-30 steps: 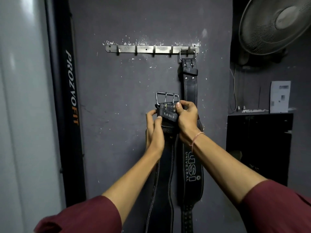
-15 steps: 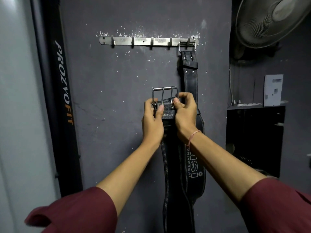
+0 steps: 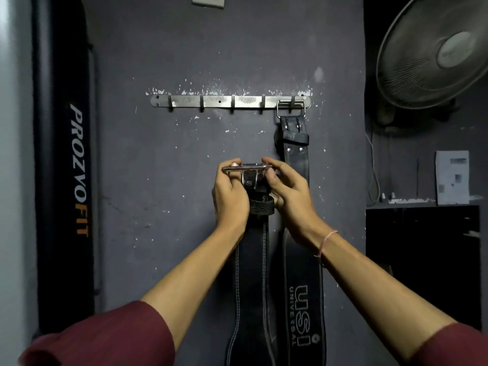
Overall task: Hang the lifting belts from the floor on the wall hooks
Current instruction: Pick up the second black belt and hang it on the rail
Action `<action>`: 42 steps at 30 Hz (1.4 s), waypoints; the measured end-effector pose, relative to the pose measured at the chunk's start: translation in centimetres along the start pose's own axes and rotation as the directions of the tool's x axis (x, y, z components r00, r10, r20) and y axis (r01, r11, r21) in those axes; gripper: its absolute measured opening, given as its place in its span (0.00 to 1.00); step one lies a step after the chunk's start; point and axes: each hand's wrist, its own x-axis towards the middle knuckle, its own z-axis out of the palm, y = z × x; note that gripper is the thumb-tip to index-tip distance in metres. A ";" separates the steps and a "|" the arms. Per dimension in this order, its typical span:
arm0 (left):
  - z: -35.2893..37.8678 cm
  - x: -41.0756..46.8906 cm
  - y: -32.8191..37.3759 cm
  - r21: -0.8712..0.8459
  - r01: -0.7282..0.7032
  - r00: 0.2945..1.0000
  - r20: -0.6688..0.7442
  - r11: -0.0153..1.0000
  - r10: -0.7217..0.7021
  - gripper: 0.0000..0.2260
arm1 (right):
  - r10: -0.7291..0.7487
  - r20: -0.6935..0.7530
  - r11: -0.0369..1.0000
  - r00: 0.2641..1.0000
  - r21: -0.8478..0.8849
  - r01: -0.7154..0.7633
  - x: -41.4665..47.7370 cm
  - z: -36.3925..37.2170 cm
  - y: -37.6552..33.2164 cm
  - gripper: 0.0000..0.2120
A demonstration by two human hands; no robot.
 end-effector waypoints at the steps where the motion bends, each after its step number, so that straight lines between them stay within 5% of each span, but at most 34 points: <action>1: 0.5 0.5 0.0 0.067 -0.010 1.000 0.005 0.998 0.010 0.12 | -0.032 -0.040 0.999 0.999 -0.027 0.031 0.6 -0.2 0.3 0.08; 5: 2.8 1.6 -0.6 0.232 0.012 1.000 0.004 0.973 -0.014 0.15 | -0.025 -0.188 0.996 0.982 -0.090 0.008 3.5 -0.5 1.5 0.12; 13: 6.0 6.0 -2.7 0.087 -0.082 0.990 -0.104 0.993 0.091 0.12 | -0.034 -0.384 0.971 0.923 -0.231 -0.060 9.9 -1.0 3.0 0.18; 20: 9.3 13.3 -0.6 0.106 -0.082 0.977 -0.190 0.991 0.101 0.18 | -0.031 -0.448 0.965 0.894 -0.247 -0.091 17.2 -0.8 0.5 0.21; 30: 13.7 19.6 1.4 0.097 -0.002 0.975 -0.220 0.995 0.024 0.12 | -0.018 -0.457 0.913 0.889 -0.370 -0.172 24.8 -1.7 -1.8 0.15; 36: 13.8 21.0 0.1 0.069 0.110 0.974 -0.205 0.992 -0.094 0.13 | 0.021 -0.489 0.894 0.872 -0.381 -0.235 26.0 -1.9 -0.6 0.23; 42: 12.7 19.9 -2.5 0.098 0.059 0.992 -0.117 0.993 -0.048 0.11 | -0.013 -0.482 0.902 0.876 -0.385 -0.198 24.4 -1.5 1.2 0.16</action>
